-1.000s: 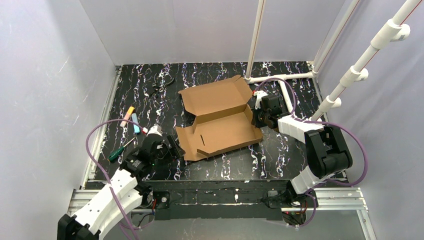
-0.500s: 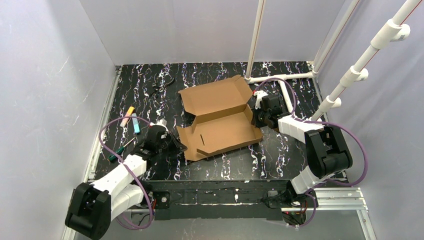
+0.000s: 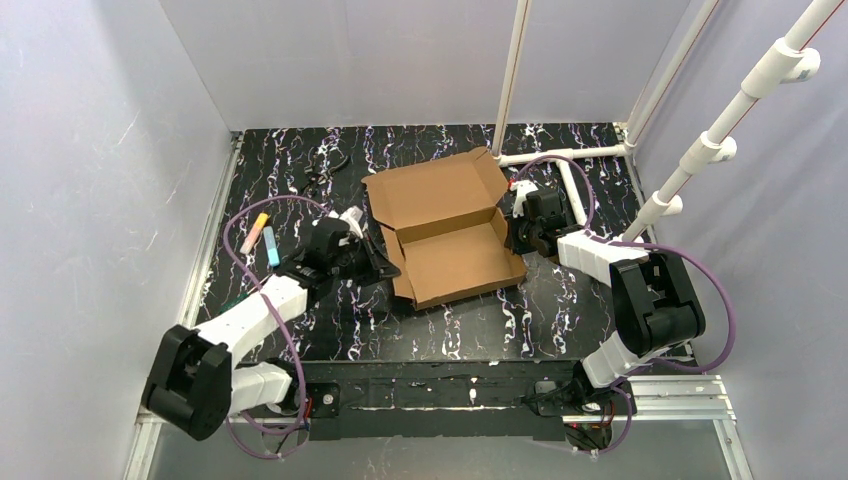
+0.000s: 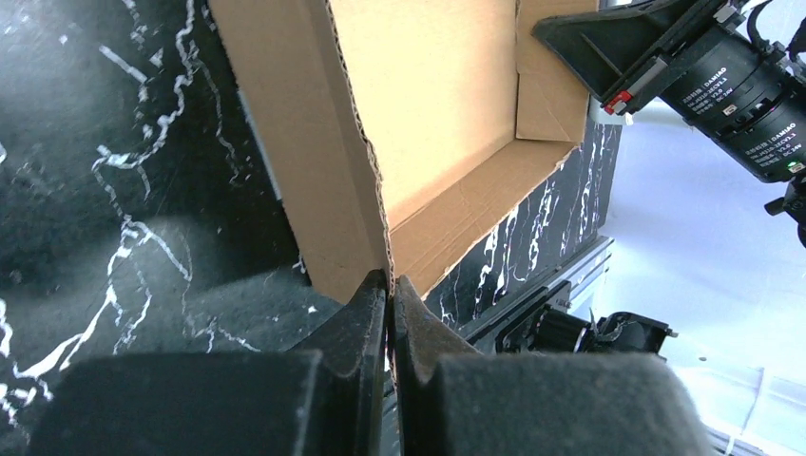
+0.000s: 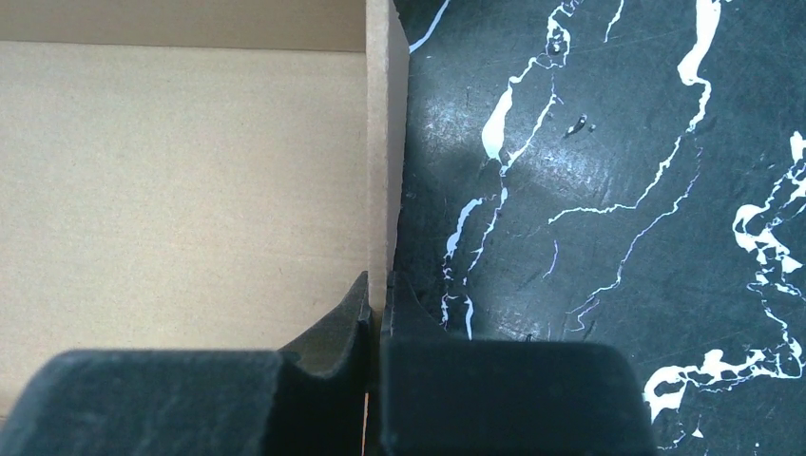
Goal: Fold the paper box
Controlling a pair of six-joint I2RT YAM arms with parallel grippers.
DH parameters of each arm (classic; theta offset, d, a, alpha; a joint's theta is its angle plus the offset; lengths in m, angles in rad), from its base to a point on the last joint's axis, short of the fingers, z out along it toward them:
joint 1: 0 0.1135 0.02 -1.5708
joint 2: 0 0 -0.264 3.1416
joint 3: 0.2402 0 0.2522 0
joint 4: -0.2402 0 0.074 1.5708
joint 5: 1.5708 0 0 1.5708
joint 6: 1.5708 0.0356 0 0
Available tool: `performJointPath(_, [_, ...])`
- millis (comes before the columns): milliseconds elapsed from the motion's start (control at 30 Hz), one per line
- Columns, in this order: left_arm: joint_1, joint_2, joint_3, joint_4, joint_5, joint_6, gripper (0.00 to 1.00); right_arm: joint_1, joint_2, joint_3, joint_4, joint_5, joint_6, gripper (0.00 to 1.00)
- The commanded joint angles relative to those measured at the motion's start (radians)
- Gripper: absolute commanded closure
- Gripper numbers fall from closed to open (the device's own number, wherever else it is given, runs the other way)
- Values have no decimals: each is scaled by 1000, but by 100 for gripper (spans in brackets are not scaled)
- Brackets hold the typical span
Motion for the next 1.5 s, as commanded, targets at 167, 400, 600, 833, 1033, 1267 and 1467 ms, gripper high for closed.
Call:
performJointPath(167, [-35, 114, 87, 31, 88, 49, 64, 9, -12, -3, 40, -43, 15, 99])
performJointPath(400, [-26, 93, 34, 112, 116, 50, 48, 9, -8, -2, 37, -46, 14, 99])
performJointPath(600, [1, 67, -54, 306, 169, -34, 35, 9, -6, 0, 34, -47, 12, 99])
performJointPath(833, [40, 27, -179, 518, 128, -148, 28, 9, 0, 1, 29, -52, 9, 99])
performJointPath(1033, [67, 77, -251, 782, 136, -264, 27, 9, 10, 6, 22, -58, 5, 99])
performJointPath(1267, [71, 144, -247, 843, 152, -315, 47, 9, 16, 8, 20, -63, 4, 99])
performJointPath(1467, [69, 186, -261, 843, 150, -319, 63, 9, 20, 10, 18, -65, 3, 99])
